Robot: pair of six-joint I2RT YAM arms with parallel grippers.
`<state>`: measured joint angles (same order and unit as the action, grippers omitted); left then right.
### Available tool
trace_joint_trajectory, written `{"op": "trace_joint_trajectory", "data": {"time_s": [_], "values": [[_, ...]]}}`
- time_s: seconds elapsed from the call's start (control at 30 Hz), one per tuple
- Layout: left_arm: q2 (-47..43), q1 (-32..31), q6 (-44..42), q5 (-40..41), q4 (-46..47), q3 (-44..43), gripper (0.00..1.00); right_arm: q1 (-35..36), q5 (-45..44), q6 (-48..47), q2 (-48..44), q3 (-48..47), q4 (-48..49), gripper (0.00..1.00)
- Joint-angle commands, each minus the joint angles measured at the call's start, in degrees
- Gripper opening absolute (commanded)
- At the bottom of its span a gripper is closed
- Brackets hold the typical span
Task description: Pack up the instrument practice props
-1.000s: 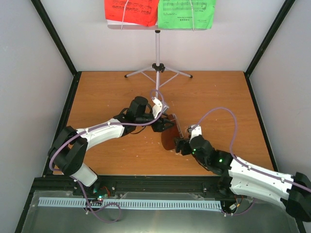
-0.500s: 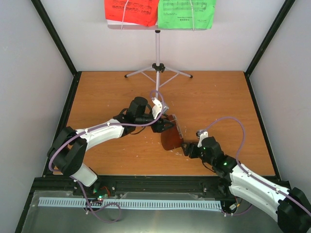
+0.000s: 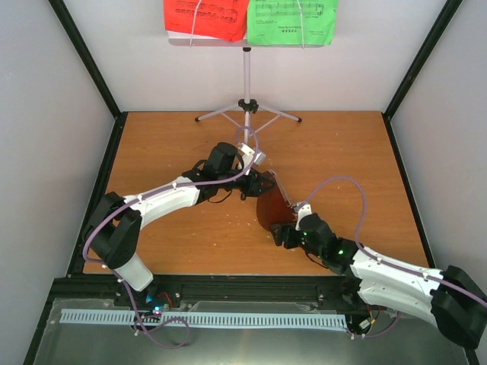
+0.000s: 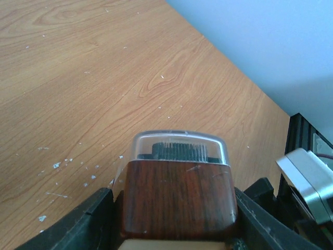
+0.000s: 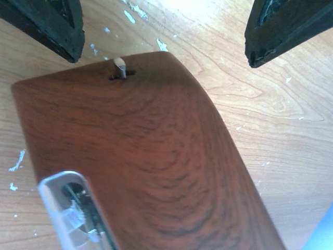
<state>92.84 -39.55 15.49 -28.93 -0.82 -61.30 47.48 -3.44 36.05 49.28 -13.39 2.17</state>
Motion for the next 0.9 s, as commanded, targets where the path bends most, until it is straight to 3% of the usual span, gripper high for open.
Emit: {"op": "trace_joint_trajectory", "data": {"time_s": [0.0,0.53,0.67,0.87], "values": [[2.7,0.3,3.9,2.0,-7.1,-1.3,0.43,4.0,-11.5,-0.6,4.9,-3.9,-1.2,0.84],[3.3,0.4,6.9,3.0,-7.0,-1.1,0.43,10.5,-21.0,-3.8,18.8,-12.0,-1.2,0.88],[3.4,0.5,7.3,3.4,-7.2,-1.3,0.43,11.2,-22.8,-2.8,22.2,-13.2,-1.8,0.80],[4.4,0.5,7.5,3.2,-7.0,-1.6,0.43,11.9,-24.0,-2.7,27.3,-17.0,-3.8,0.58]]}}
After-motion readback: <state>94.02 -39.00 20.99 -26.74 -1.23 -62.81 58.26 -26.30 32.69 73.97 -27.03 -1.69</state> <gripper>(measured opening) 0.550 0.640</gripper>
